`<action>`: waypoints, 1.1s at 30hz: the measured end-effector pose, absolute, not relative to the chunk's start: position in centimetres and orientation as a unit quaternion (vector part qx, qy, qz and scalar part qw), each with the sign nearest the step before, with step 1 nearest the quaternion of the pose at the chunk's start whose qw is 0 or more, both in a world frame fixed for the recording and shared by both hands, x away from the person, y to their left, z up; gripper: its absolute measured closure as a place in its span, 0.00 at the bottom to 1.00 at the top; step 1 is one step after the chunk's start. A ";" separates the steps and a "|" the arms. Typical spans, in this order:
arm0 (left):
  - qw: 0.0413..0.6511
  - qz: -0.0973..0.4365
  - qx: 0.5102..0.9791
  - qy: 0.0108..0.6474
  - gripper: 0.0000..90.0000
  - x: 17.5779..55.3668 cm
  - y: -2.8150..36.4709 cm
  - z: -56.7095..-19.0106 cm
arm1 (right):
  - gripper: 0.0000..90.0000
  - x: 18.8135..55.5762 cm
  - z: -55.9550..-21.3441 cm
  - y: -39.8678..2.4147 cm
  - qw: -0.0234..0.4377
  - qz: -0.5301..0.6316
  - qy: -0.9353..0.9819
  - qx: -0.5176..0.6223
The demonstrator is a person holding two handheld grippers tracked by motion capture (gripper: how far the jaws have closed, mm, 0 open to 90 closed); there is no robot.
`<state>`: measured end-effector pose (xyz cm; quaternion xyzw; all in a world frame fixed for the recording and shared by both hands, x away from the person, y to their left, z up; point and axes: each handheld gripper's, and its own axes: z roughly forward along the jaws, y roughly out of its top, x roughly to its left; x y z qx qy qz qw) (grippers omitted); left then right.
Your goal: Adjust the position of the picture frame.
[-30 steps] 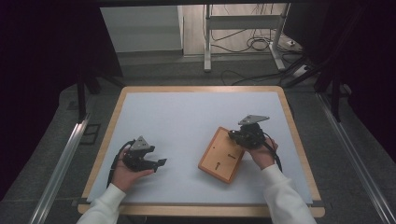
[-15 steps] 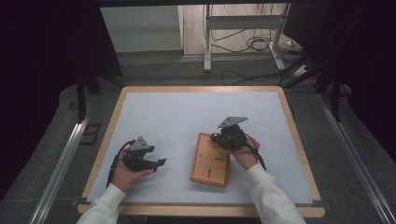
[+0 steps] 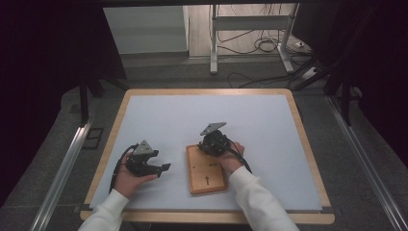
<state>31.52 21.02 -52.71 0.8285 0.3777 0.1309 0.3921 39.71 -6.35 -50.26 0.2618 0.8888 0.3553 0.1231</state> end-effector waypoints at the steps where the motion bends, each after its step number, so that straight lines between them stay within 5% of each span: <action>1: 0.392 0.131 0.829 0.378 0.27 31.5 21.0 -52.7 | 0.94 39.9 -50.4 -6.3 0.119 0.355 0.889 0.264; 6: 0.392 0.131 0.829 0.378 0.27 31.5 21.0 -52.7 | 0.93 40.2 -50.8 -6.5 0.113 0.358 0.887 0.268; 13: 0.390 0.130 0.830 0.377 0.27 31.5 20.9 -52.8 | 0.55 39.2 -49.5 -8.9 0.134 0.397 0.867 0.270; 19: 0.387 0.130 0.833 0.374 0.27 31.5 20.8 -52.9 | 0.43 37.9 -48.5 -12.6 0.143 0.419 0.844 0.303; 28: 0.388 0.132 0.832 0.373 0.27 31.5 20.6 -52.9 | 0.42 35.5 -48.5 -16.6 0.153 0.421 0.836 0.316; 33: 0.390 0.130 0.832 0.372 0.26 31.5 20.8 -52.9 | 0.65 33.6 -49.3 -18.8 0.142 0.404 0.850 0.307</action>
